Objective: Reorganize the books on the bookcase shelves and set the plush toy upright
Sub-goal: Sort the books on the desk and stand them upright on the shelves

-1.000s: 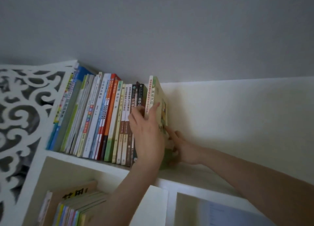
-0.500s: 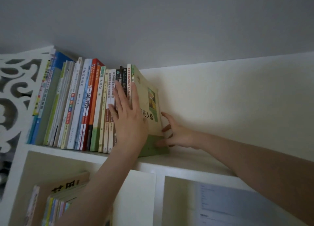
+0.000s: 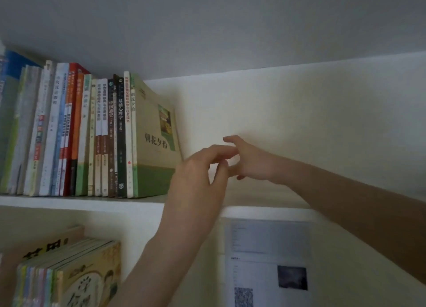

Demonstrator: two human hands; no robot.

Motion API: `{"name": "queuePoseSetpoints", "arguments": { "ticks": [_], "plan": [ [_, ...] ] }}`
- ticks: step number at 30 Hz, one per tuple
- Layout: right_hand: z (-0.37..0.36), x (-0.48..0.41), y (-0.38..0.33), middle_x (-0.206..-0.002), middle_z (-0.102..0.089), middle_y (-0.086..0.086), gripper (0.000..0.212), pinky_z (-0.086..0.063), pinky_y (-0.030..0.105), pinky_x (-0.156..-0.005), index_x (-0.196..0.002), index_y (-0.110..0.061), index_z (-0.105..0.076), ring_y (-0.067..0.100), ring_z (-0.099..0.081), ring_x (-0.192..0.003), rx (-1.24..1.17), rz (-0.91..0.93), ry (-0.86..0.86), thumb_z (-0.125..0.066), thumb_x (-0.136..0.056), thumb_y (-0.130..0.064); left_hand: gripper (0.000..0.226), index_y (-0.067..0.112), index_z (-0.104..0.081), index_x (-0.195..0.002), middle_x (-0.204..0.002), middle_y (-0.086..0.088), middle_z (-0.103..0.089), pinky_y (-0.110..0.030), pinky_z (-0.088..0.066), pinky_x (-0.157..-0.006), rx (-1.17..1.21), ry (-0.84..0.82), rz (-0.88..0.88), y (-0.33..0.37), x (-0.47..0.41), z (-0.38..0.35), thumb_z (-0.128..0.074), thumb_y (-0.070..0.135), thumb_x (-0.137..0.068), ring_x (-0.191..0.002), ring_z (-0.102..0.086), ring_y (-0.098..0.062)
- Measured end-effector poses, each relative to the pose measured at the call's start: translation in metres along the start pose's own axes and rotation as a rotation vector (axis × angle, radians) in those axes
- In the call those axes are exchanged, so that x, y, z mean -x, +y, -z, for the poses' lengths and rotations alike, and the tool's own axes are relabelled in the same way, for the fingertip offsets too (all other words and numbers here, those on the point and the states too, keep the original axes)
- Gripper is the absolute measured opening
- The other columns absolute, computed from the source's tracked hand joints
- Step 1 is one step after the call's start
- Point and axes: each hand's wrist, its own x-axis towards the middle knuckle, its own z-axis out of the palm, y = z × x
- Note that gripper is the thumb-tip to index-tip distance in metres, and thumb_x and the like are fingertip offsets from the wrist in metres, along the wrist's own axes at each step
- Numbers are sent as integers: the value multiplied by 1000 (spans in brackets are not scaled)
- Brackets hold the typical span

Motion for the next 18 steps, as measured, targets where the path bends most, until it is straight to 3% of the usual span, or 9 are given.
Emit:
{"name": "queuePoseSetpoints", "arguments": {
  "ticks": [5,8,11,15,18],
  "plan": [
    [41,107,9,-123,-50,-4,67,-51,20,-79,-138,-23,-40,12,-61,-88,32,107,254,-70,-80,-7,28,28,-71,-102,-98,19,-69,-8,-46,-82,310,-81,-88,45,30,-46,-51,10,-95,-95,-62,5],
    [53,179,22,-125,-51,-13,65,-53,23,-86,-134,-33,-43,7,-62,-98,69,112,335,-71,-76,-20,29,30,-69,-103,-98,21,-68,-8,-47,-80,396,-143,-176,75,51,-79,-48,15,-90,-94,-62,6],
    [60,244,39,-129,-50,-12,64,-47,18,-95,-135,-32,-42,2,-59,-109,108,59,410,-69,-77,-23,27,29,-69,-105,-100,21,-68,-9,-48,-79,589,-283,-151,100,77,-119,-49,18,-88,-96,-62,5],
    [61,330,81,-131,-49,-9,63,-45,17,-98,-136,-29,-42,5,-59,-112,200,-129,481,-69,-80,-23,26,27,-68,-108,-99,20,-69,-6,-45,-78,771,-480,-74,130,129,-174,-50,20,-91,-97,-62,5],
    [49,405,127,-130,-47,-12,63,-44,14,-96,-135,-32,-42,1,-58,-109,135,-426,477,-72,-81,-17,23,30,-68,-106,-97,21,-69,-7,-46,-75,835,-694,80,142,188,-221,-53,16,-95,-95,-62,6]
  ]
}}
